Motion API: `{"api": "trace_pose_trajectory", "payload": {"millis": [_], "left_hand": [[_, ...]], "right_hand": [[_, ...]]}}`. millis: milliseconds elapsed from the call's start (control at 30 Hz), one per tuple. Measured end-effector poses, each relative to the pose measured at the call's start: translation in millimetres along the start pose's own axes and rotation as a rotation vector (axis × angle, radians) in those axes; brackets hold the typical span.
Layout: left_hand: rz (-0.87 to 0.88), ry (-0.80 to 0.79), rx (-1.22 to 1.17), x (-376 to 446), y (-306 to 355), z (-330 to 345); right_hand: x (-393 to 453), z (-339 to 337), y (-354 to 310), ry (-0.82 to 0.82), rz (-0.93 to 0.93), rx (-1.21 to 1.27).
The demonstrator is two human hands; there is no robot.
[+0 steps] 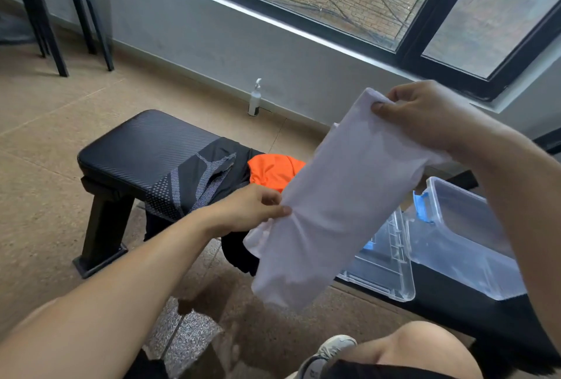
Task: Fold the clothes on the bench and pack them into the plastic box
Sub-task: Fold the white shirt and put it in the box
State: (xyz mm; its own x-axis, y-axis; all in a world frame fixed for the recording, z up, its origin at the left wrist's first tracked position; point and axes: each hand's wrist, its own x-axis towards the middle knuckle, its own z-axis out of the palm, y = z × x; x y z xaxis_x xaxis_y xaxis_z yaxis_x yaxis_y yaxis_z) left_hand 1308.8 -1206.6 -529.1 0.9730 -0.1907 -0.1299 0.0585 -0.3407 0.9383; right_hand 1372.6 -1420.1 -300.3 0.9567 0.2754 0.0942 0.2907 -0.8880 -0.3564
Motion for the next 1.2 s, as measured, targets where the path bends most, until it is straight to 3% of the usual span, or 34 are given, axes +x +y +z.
{"api": "trace_pose_trajectory", "payload": {"millis": [133, 300, 433, 533, 633, 767, 933, 1033, 1100, 1200], "left_hand": [[0.006, 0.150, -0.224, 1, 11, -10], [0.032, -0.071, -0.225, 1, 8, -18], [0.085, 0.096, -0.154, 14, 2, -11], [0.100, 0.096, -0.232, 21, 8, -3], [0.122, 0.069, -0.155, 26, 13, 9], [0.143, -0.182, -0.169, 29, 17, 25], [0.095, -0.470, -0.455, 24, 23, 23], [0.006, -0.348, -0.502, 11, 32, -19], [-0.023, -0.104, -0.261, 2, 33, -59], [-0.072, 0.216, 0.088, -2, 34, -101]], "right_hand": [[2, -16, 12, 0.014, 0.041, -0.023], [-4, -35, 7, 0.019, 0.010, -0.009], [-18, -44, -5, -0.042, -0.045, 0.070], [-34, -51, -14, -0.006, -0.158, 0.117], [-53, -63, -24, -0.034, -0.246, 0.232], [-66, -84, -27, -0.057, -0.289, 0.355], [-53, -105, -1, -0.026, -0.134, 0.353], [-38, -91, 42, 0.106, 0.011, 0.647], [-30, -63, 68, 0.128, 0.094, 0.804], [-20, -5, 98, 0.087, 0.225, 0.840]]}}
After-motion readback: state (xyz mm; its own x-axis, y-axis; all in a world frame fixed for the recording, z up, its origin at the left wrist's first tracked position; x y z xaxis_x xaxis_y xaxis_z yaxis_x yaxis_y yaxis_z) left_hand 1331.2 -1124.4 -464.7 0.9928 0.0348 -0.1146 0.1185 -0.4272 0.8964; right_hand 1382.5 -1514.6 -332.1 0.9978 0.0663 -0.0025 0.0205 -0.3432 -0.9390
